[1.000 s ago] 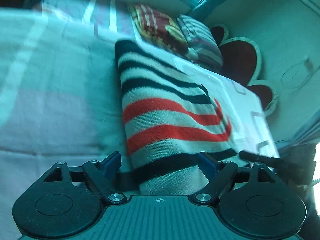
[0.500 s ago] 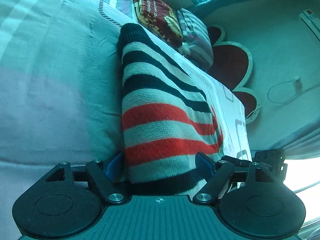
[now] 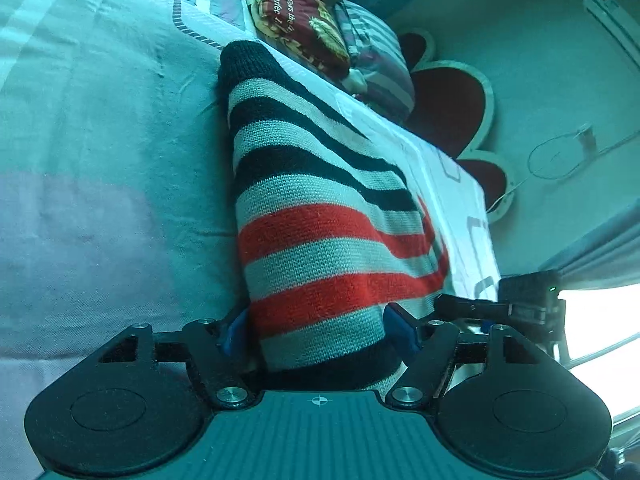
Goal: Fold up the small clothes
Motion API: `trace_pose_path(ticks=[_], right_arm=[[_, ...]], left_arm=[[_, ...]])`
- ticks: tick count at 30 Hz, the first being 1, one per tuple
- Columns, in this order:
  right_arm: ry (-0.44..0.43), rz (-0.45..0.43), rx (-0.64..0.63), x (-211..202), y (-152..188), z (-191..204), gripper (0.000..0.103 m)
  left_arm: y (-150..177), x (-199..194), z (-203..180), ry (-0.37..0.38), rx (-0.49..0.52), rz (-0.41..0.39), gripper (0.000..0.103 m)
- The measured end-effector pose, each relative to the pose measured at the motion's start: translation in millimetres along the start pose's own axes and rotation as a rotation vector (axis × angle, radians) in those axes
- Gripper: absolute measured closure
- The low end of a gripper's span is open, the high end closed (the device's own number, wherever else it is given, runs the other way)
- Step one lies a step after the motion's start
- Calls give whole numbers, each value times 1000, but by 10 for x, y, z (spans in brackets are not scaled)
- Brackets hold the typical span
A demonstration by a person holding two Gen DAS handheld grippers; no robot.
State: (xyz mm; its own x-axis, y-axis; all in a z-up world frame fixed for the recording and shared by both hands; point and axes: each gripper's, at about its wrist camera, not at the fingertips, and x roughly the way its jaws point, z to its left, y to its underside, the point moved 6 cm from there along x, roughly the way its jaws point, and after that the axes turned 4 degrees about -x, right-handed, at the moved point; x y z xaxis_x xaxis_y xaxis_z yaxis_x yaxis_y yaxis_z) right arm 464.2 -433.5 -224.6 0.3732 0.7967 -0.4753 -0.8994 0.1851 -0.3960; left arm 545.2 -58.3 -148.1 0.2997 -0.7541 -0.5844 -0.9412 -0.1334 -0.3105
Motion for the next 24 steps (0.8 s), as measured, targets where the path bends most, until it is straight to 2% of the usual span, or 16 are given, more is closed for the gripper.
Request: trace_pose_path(ticks=[2,4,5,7,10,13,16,24], right_arm=[[30,-6,-25,101,-26,62,61],[117,-11,-104,212,-37,212,61],[165,-13,-146,240,-42,285,64],[257,-12,-231,276,-7,432,65],[359,-33,-311,293,51,617,68],[385,-65,-334,263,86,744,69],[370,-85,-347,123,139,831,70],[399,-117,-449,41,224,1453,70]], left_arm=[[-31,49,-13,2,-11,-17,32],[-48,100,-103,-58,35,-32,33],[-47,121,-154,-96,65,-36,40],[-33,149,-256,-174,145,-45,43],[-21,118,-332,-198,160,-73,49],[-20,35,-392,-195,165,-99,52],[-21,-91,-501,-176,189,-117,53],[-2,-576,-763,-125,241,-163,53]])
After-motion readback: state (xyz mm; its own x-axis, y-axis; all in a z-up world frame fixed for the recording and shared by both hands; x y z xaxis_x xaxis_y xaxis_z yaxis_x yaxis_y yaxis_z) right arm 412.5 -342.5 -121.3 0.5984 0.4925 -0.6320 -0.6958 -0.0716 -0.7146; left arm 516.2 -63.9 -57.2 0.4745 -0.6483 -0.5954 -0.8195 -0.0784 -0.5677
